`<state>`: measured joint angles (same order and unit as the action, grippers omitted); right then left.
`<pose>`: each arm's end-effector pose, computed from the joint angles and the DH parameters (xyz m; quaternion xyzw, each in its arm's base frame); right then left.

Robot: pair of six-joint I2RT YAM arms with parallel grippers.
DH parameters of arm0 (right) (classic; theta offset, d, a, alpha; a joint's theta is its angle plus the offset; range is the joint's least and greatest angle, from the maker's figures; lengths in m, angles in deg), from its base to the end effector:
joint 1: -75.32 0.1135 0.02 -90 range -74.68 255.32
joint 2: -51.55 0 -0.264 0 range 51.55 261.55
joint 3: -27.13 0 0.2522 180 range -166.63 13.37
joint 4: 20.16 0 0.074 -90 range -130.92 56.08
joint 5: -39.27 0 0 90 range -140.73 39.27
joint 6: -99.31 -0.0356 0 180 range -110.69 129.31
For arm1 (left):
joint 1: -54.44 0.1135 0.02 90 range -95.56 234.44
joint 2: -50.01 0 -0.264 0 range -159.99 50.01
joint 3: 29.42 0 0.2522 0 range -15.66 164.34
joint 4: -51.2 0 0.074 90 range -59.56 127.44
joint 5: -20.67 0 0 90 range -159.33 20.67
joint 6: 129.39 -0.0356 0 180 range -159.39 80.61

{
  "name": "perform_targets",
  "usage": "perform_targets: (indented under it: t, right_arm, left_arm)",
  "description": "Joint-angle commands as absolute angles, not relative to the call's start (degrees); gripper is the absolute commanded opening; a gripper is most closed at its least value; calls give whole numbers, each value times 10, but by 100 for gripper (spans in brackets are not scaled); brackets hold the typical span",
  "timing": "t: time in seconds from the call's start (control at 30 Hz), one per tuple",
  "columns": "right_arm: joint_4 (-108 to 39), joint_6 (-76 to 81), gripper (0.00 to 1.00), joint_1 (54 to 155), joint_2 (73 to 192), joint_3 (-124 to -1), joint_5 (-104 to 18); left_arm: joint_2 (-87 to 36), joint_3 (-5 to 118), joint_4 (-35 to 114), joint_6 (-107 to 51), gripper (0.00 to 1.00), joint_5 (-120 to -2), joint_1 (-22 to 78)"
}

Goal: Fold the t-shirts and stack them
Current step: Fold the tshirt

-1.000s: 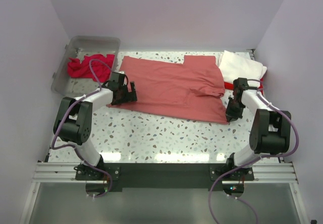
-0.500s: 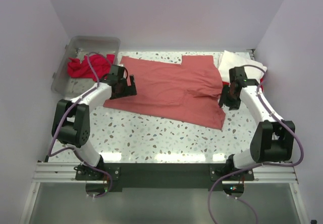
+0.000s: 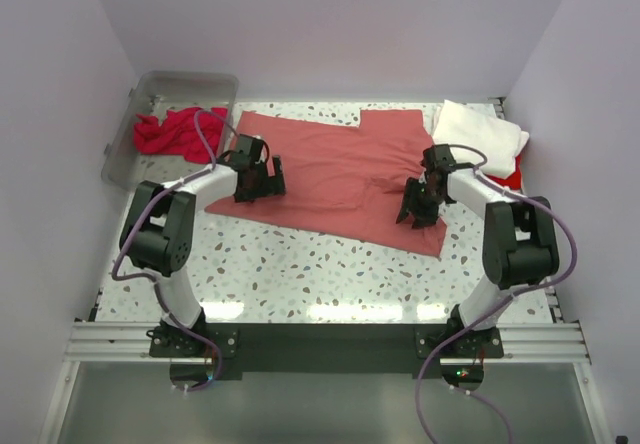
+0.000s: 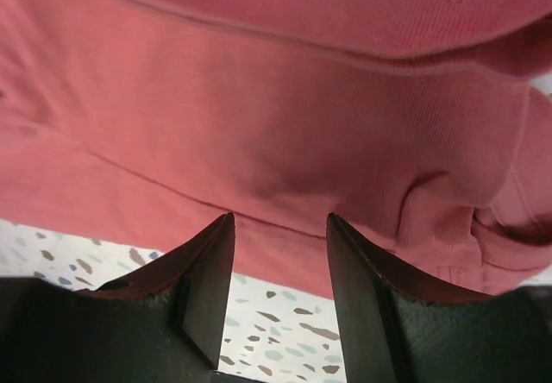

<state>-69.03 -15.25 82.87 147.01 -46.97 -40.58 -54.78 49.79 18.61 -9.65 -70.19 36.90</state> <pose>0.3133 0.0479 0.1818 0.1301 0.9727 0.1310 0.1402 0.3555 -0.1118 0.1667 -0.1042 0.9560 -0.1033 0.2541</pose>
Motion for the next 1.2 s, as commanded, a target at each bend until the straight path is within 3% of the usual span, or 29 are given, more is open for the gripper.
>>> perform_targets:
  t: [0.0, 0.23, 0.4, 0.7, 0.83, 0.97, 1.17]
  right_arm:
    - [-702, -164, 50, 830, 1501, -461, -390]
    - [-810, -204, 50, 828, 1510, -435, -433]
    - [-843, -238, 63, 806, 1430, -370, -419]
    - [-901, -248, 67, 774, 1339, -299, -375]
    - [-939, -223, 68, 775, 1310, -361, -411]
    - [-961, -184, 69, 775, 1316, -459, -411]
    - [-903, -146, 71, 776, 1376, -556, -400]
  left_arm:
    - [-555, 464, 214, -86, 100, -684, 369]
    - [-526, 402, 222, -85, 100, -692, 365]
    - [-482, 351, 206, -76, 100, -711, 365]
    - [-393, 272, 175, -27, 100, -697, 333]
    - [-363, 292, 139, -19, 100, -696, 319]
    - [-365, 390, 99, -37, 100, -717, 319]
    - [-466, 497, 98, -62, 100, -742, 326]
